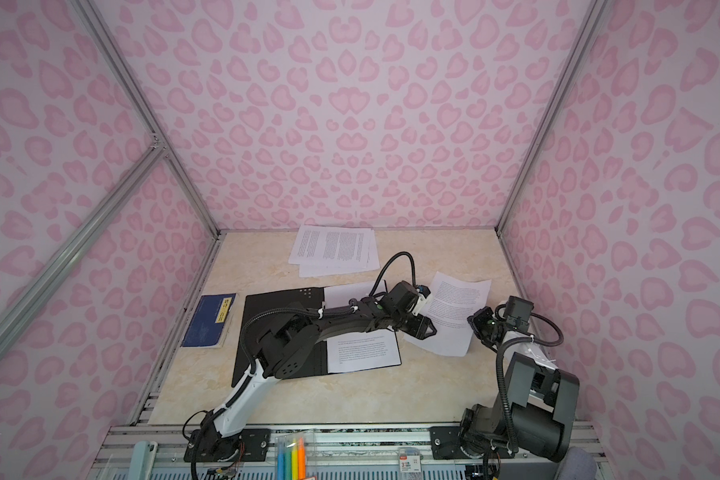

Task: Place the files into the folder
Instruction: 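Press the text sheet with the left gripper while the right gripper lifts its edge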

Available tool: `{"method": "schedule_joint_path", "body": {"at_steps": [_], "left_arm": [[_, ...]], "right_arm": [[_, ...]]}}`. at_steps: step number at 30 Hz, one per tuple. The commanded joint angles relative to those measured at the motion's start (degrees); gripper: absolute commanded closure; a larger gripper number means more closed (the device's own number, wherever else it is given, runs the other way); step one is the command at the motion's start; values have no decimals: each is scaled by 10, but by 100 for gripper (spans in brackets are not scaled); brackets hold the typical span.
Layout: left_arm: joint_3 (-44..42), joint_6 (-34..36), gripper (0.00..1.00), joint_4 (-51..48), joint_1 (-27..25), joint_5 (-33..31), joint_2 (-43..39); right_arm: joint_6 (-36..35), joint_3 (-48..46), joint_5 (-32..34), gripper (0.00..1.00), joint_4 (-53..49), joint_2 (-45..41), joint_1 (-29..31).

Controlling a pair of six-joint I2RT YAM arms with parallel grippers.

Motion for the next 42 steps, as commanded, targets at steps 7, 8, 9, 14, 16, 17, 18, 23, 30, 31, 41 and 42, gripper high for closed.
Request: {"method": "schedule_joint_path", "body": {"at_steps": [7,8,9,14,16,17,18,23,30,31,41,42], "left_arm": [[27,167,25,6,2,-51,-94],[25,181,22,26,2,-53,-100],[20,196,19,52,3,-53,-105],[-117,217,12,328,4,-51,-147],[-168,216,10,423,4,-47,-157],[-183,215,10,450,3,-48,-162],[-198,213,8,471,2,-46,-168],[-275,218,5,572,-2,-43,-207],[-358,228,3,644,-2,-44,-264],[-371,228,3,650,-2,-47,-275],[-549,221,2,670,-3,-99,-424],[-564,220,2,670,-3,-106,-438]], "right_arm": [[-36,-1,15,100,-67,-64,0],[-38,-1,14,100,-73,-71,0],[-40,1,13,100,-80,-80,0],[-47,7,16,100,-107,-117,0],[-49,11,14,100,-111,-125,1],[-50,13,13,100,-116,-127,1],[-51,16,13,100,-119,-128,0],[-52,18,5,100,-116,-129,0],[-46,7,-7,100,-103,-128,0],[-47,6,-8,100,-103,-129,1],[-48,43,4,100,-110,-146,23],[-49,48,12,100,-112,-148,32]]}}
